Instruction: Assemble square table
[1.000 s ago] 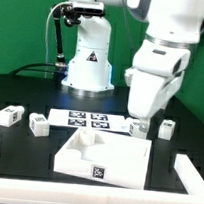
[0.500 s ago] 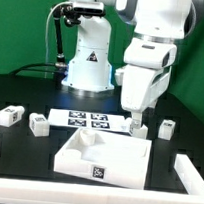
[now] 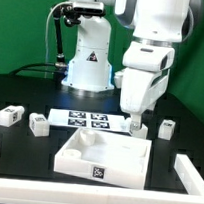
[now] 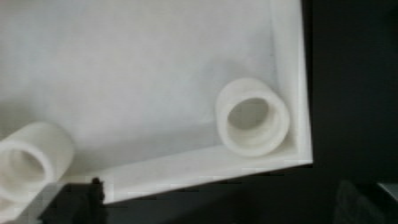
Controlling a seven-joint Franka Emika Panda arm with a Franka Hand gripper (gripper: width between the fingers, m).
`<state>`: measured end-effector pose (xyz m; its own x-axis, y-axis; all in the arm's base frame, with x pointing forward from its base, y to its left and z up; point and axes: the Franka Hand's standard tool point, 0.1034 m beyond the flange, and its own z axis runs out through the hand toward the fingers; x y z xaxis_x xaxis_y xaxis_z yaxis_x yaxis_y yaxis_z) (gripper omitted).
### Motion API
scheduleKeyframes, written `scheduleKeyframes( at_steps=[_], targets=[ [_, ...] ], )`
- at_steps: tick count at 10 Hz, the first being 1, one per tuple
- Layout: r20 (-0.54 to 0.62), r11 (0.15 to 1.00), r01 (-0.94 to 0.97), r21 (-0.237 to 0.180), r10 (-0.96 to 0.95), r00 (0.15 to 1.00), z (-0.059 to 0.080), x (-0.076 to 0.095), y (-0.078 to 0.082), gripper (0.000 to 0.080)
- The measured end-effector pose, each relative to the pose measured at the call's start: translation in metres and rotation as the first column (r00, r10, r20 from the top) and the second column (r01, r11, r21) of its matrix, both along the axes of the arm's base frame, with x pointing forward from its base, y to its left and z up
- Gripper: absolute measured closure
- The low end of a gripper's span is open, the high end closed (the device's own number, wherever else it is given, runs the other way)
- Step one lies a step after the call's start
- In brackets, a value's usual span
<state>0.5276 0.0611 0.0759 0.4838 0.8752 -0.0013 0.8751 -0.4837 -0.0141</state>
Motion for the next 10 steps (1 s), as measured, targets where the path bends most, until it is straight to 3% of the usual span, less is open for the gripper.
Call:
scheduleKeyframes(
  at_steps=[7, 10],
  targets=[
    [-0.003, 1.0, 0.002, 0.009, -0.002, 1.0, -0.025, -0.021, -0.001, 0.015],
    [-0.006, 1.0, -0.004, 0.008, 0.004, 1.0, -0.041, -0.027, -0.018, 0.015]
  ],
)
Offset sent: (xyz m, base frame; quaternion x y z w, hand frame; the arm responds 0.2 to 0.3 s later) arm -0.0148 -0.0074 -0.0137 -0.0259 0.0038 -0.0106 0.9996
